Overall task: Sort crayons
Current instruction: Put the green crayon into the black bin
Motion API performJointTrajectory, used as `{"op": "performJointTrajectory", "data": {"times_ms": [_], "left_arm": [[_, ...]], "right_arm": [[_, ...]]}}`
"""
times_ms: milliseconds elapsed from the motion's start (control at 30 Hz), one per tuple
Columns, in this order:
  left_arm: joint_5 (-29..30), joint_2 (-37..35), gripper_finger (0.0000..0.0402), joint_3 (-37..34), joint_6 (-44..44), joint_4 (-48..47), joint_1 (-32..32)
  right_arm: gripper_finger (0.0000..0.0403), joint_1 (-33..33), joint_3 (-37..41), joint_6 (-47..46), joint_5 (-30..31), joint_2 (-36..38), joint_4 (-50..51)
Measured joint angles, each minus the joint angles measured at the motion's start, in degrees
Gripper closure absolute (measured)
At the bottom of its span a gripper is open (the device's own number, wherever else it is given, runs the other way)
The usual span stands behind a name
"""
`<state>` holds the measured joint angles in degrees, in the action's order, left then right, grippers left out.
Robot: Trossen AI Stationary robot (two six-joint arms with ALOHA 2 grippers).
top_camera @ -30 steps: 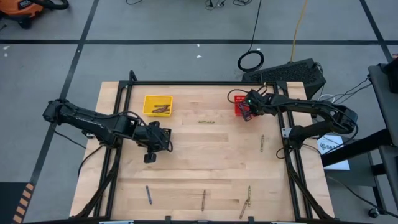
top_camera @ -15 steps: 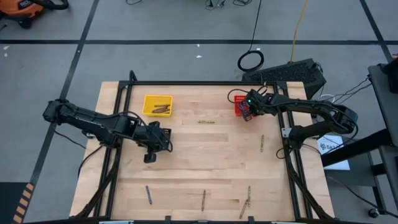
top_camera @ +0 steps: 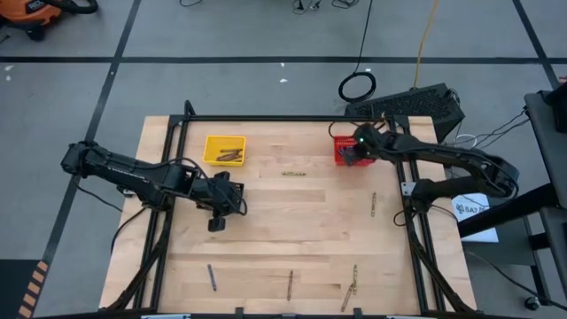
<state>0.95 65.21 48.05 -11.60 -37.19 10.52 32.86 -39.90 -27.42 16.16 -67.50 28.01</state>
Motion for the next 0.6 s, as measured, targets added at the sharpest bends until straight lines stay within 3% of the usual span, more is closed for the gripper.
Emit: {"op": "performJointTrajectory", "data": {"times_ms": [233,467,600], "left_arm": [[0.0,0.19,0.031,0.0,0.38,0.38,0.01],[-1.56,3.17,0.031,0.0,0.77,0.87,0.01],[-2.01,7.13,0.031,0.0,8.0,0.83,0.01]], "right_arm": [[0.0325,-2.14,0.0,-3.38,-5.93,4.98,-2.49],[0.0325,-6.98,0.0,-6.13,-5.99,6.8,-7.15],[0.0325,-10.31,0.0,-9.18,-6.14,6.81,-9.33]]}}
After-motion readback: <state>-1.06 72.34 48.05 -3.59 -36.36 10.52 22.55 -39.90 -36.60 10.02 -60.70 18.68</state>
